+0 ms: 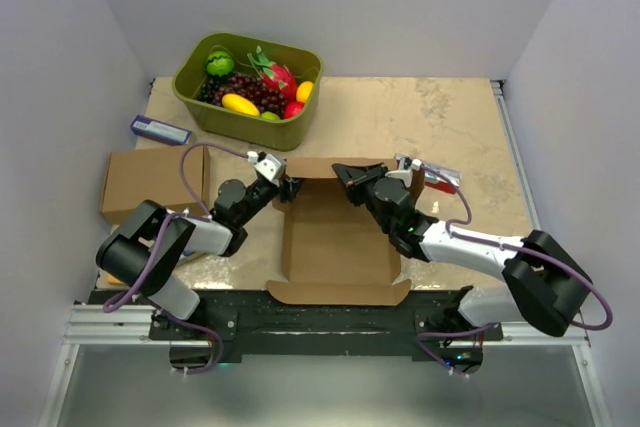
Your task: Fold the paper box
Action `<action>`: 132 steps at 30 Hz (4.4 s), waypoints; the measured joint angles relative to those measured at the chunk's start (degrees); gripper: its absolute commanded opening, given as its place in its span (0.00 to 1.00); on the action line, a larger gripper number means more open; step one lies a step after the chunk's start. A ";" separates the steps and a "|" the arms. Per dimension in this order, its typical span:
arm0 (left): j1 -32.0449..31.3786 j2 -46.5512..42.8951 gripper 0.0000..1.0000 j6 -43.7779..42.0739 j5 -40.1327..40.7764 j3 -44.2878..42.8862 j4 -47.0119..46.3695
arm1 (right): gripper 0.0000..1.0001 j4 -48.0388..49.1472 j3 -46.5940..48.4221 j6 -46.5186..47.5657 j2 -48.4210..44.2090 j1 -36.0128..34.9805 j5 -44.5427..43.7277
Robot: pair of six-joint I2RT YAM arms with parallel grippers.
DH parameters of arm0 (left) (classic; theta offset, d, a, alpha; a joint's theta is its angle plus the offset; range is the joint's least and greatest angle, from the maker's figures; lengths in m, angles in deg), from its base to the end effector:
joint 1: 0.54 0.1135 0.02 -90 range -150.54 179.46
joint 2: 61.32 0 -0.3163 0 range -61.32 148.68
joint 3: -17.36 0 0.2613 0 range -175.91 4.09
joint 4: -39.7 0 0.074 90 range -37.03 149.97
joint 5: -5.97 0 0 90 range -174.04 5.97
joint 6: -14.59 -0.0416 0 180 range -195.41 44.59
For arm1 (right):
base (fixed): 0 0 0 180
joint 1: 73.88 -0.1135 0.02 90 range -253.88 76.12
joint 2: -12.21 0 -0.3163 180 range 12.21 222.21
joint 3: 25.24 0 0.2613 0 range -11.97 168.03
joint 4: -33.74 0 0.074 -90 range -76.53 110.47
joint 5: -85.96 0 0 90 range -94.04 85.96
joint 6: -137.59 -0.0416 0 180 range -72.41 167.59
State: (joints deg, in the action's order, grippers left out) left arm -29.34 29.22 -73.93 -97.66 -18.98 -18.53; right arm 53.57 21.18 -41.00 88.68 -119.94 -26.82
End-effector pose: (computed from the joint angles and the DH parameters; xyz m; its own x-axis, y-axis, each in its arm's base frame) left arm 0.2494 -0.1483 0.2259 0.0442 -0.0529 -0.9976 0.6755 0.7373 -0.0092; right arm 0.2078 0.1924 0.2702 -0.4024 0.9107 -0.0929 0.1133 0.1502 0.9821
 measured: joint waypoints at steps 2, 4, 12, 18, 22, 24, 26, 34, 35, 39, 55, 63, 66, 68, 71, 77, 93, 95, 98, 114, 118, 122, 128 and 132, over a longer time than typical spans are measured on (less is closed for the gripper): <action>-0.11 0.00 0.33 0.02 0.35 -0.15 0.31 | 0.51 -2.05 0.28 1.95 -0.81 -0.04 -0.07; -0.15 -0.02 0.32 0.39 0.87 -0.35 0.68 | 0.60 -4.96 0.57 4.39 -1.70 -0.22 0.26; -0.59 -2.14 0.30 2.45 6.88 -1.18 5.51 | 0.68 -19.32 1.88 18.43 -9.79 -3.85 -1.11; -0.59 -3.61 0.30 3.96 11.91 -3.30 11.56 | 0.68 -26.32 5.51 26.77 -11.17 -14.23 -5.73; -0.59 -3.96 0.31 3.98 12.90 -3.61 12.83 | 0.72 -27.36 7.56 29.00 -5.77 -22.23 -6.73; -0.59 -3.96 0.30 3.93 12.92 -3.61 12.83 | 0.73 -27.91 9.46 29.79 -0.98 -25.46 -6.93; -0.63 -3.96 0.30 3.93 12.92 -3.61 12.79 | 0.74 -28.83 12.44 30.86 4.42 -28.13 -7.06; -0.92 -3.96 0.30 3.76 12.79 -3.58 12.57 | 0.68 -34.58 24.09 34.40 19.15 -30.80 -7.58; -0.92 -3.96 0.30 3.69 12.76 -3.52 12.48 | 0.66 -35.45 24.22 34.67 19.80 -30.75 -7.85; -0.92 -3.96 0.30 3.43 12.48 -3.37 12.24 | 0.50 -38.80 24.24 35.32 21.90 -30.18 -9.25; -1.22 -3.96 0.29 3.19 11.85 -2.51 10.14 | 0.21 -29.55 9.46 30.53 14.01 -19.43 -1.14; -1.29 -3.93 0.29 3.19 11.06 -2.45 9.44 | 0.38 -22.47 2.16 26.73 10.88 -14.99 4.42; -1.36 -3.93 0.29 3.21 10.86 -2.43 9.40 | 0.45 -23.32 1.09 26.47 9.31 -14.16 4.20; -1.40 -3.93 0.29 3.23 10.82 -2.43 9.40 | 0.54 -25.51 1.03 26.80 7.85 -13.92 3.19; -1.51 -3.91 0.29 3.23 10.78 -2.43 9.38 | 0.57 -30.34 1.79 29.27 4.57 -13.99 0.76; -1.60 -3.63 0.29 2.71 10.75 -2.43 9.49 | 0.46 -38.97 9.25 37.40 -0.72 -18.60 -6.32; -1.66 -3.50 0.28 2.16 10.23 -2.43 9.55 | 0.24 -36.57 25.27 52.61 19.08 -27.93 5.97; -1.66 -3.50 0.28 2.16 10.25 -2.43 9.55 | 0.23 -36.79 26.32 52.72 20.94 -28.28 6.51; -1.66 -3.50 0.28 2.16 10.25 -2.43 9.55 | 0.19 -38.38 26.95 52.61 21.84 -28.26 5.75; -1.66 -3.50 0.27 2.16 10.23 -2.43 9.53 | 0.09 -42.62 23.21 49.24 18.56 -25.18 2.60; -1.66 -3.50 0.27 2.16 10.23 -2.43 9.49 | 0.06 -42.12 21.24 47.78 17.22 -23.93 2.82; -1.66 -3.50 0.27 2.16 10.19 -2.43 9.46 | 0.06 -39.69 18.03 45.88 15.96 -21.59 4.22; -1.66 -3.50 0.27 2.19 10.19 -2.43 9.40 | 0.05 -35.58 13.55 43.30 13.75 -18.27 6.56; -1.66 -3.50 0.27 2.19 10.19 -2.43 9.40 | 0.05 -31.98 10.51 41.44 12.57 -16.48 8.46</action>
State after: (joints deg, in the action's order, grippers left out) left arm -31.00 25.73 -71.75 -87.48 -21.41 -9.13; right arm 21.59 31.69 0.44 101.25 -136.42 -18.36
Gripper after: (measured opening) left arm 0.561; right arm 0.054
